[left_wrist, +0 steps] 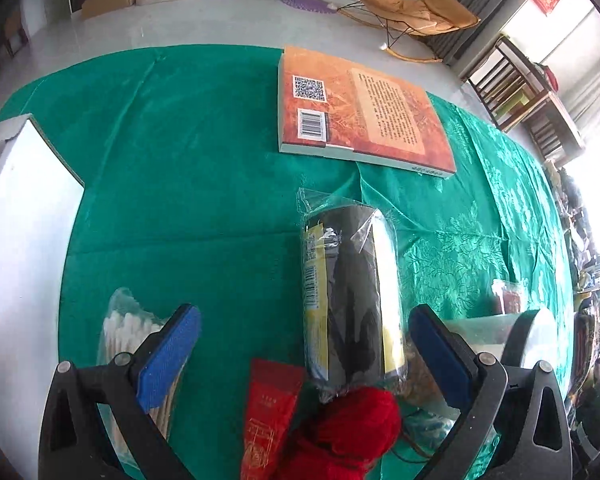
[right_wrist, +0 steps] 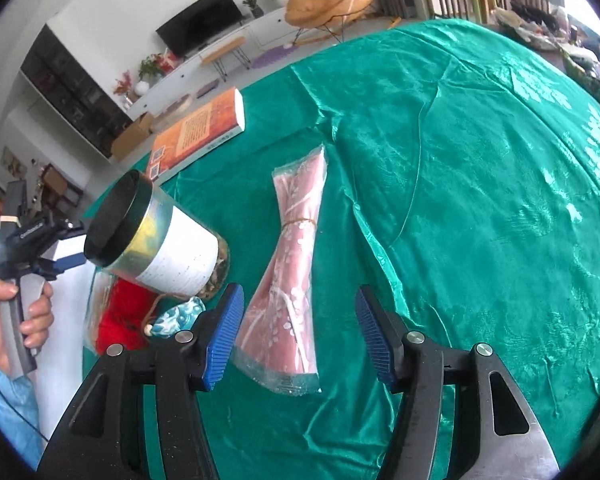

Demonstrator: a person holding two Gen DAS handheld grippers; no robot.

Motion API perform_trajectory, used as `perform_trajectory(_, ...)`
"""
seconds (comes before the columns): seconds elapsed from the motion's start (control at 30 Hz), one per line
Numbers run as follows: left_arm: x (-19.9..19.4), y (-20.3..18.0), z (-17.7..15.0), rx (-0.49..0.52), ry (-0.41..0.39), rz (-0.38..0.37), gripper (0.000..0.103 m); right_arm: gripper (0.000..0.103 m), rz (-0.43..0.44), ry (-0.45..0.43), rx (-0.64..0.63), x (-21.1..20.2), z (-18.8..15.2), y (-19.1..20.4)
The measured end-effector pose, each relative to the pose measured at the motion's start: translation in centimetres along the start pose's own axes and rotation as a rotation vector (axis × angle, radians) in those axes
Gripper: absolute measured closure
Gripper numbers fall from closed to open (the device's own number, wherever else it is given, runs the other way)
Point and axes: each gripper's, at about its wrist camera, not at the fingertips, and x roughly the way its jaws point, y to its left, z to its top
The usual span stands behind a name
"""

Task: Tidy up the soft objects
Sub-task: 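Grasp the black-and-yellow cylinder with the left tool while the right tool lifts the pink packet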

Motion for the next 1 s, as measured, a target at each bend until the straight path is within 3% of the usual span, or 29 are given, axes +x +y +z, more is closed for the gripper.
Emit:
perform_trajectory(0.1,2.1,-0.5,0.4,0.000,0.026,0.024,0.001,0.041,0.012,0.030,0.055,1.4,1.5,-0.2)
perform_trajectory(0.27,4.1,-1.5,0.6,0.023,0.047,0.003,0.000,0.042,-0.126,0.183,-0.124,6.4,1.6,2.4)
perform_trajectory(0.3,4.2,-1.7,0.6,0.033,0.047,0.010,0.000,0.053,-0.161,0.183,-0.169,7.0,1.3,2.9)
perform_trajectory(0.33,4.1,-1.9,0.5,0.033,0.048,0.015,0.000,0.070,-0.191,0.160,-0.225,7.1,1.4,3.5)
perform_trajectory(0.37,4.1,-1.9,0.6,0.023,0.056,0.020,0.000,0.078,-0.212,0.161,-0.258,7.4,1.4,4.0)
perform_trajectory(0.53,3.6,-2.1,1.7,-0.019,0.031,0.022,0.000,0.079,-0.234,0.124,-0.299,6.9,1.7,4.7)
perform_trajectory(0.67,5.1,-3.7,1.6,0.066,0.067,0.073,0.002,0.079,-0.237,0.120,-0.291,6.9,1.5,4.3)
perform_trajectory(0.7,5.5,-3.8,1.4,0.083,0.079,0.085,0.010,0.079,-0.236,0.121,-0.283,7.0,1.5,4.3)
perform_trajectory(0.73,5.9,-3.7,1.2,0.089,0.087,0.077,0.031,0.079,-0.231,0.124,-0.276,7.1,1.6,4.2)
perform_trajectory(0.8,5.1,-3.2,1.2,0.071,0.051,0.071,0.049,0.080,-0.209,0.123,-0.267,7.2,2.1,4.3)
perform_trajectory(0.9,3.3,-1.9,1.7,0.013,0.034,0.030,0.051,0.082,-0.188,0.096,-0.270,6.3,3.2,5.2)
perform_trajectory(1.0,-0.6,-1.1,2.0,0.027,-0.030,-0.011,0.051,0.082,-0.171,0.051,-0.272,4.3,4.7,6.5)
